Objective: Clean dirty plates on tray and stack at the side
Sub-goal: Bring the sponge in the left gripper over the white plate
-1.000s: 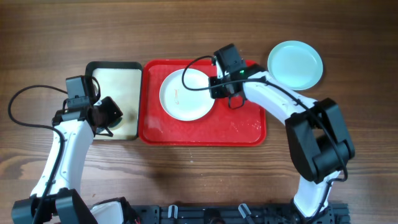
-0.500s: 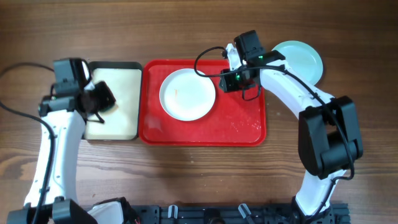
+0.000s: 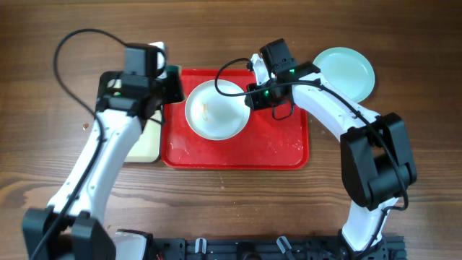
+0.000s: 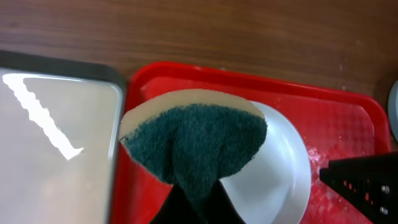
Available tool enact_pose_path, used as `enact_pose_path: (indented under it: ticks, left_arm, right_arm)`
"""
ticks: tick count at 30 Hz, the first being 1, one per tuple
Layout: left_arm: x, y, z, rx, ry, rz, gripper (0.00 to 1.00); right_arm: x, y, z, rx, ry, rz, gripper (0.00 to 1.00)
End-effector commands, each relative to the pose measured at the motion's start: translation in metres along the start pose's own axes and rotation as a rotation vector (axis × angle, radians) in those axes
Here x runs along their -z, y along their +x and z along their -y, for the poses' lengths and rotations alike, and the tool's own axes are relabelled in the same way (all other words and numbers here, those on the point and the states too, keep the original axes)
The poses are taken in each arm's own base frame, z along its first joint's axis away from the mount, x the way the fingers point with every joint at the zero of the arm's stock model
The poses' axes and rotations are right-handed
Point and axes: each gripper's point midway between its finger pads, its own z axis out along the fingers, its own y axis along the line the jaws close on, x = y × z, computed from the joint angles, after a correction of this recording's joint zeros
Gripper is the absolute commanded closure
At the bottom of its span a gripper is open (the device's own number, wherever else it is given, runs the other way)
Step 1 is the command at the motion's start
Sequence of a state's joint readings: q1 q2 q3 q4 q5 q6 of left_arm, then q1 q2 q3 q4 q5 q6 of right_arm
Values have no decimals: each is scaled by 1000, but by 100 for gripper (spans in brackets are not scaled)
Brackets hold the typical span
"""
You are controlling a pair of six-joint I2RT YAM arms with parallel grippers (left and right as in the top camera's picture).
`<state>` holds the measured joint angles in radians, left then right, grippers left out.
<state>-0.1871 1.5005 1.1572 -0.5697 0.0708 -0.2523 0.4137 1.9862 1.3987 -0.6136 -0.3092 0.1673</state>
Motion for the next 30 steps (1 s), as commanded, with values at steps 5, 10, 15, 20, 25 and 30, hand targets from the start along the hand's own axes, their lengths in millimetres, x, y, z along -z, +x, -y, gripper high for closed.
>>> enact_pose_path:
  ticks: [5,10,15,20,25,30]
  left_arm:
    - [-49,23,36,-30,45,-84,96]
    - [-65,36,36,-37,35,-127,96]
    - [-69,40,34,-36,29,-141,96]
    - [-69,41,34,-36,28,-143,96]
    - [-72,46,33,-38,24,-158,96]
    - [-83,56,31,-42,12,-194,96]
  right_arm:
    - [-18,8,15,-63,55,-36,71]
    - [-30,13,13,-97,24,-57,76]
    - [-33,14,11,-105,7,-65,89]
    - [-33,14,12,-118,8,-64,86]
    - [-34,15,10,-123,7,-66,86]
    - [-34,14,9,-120,6,-63,92]
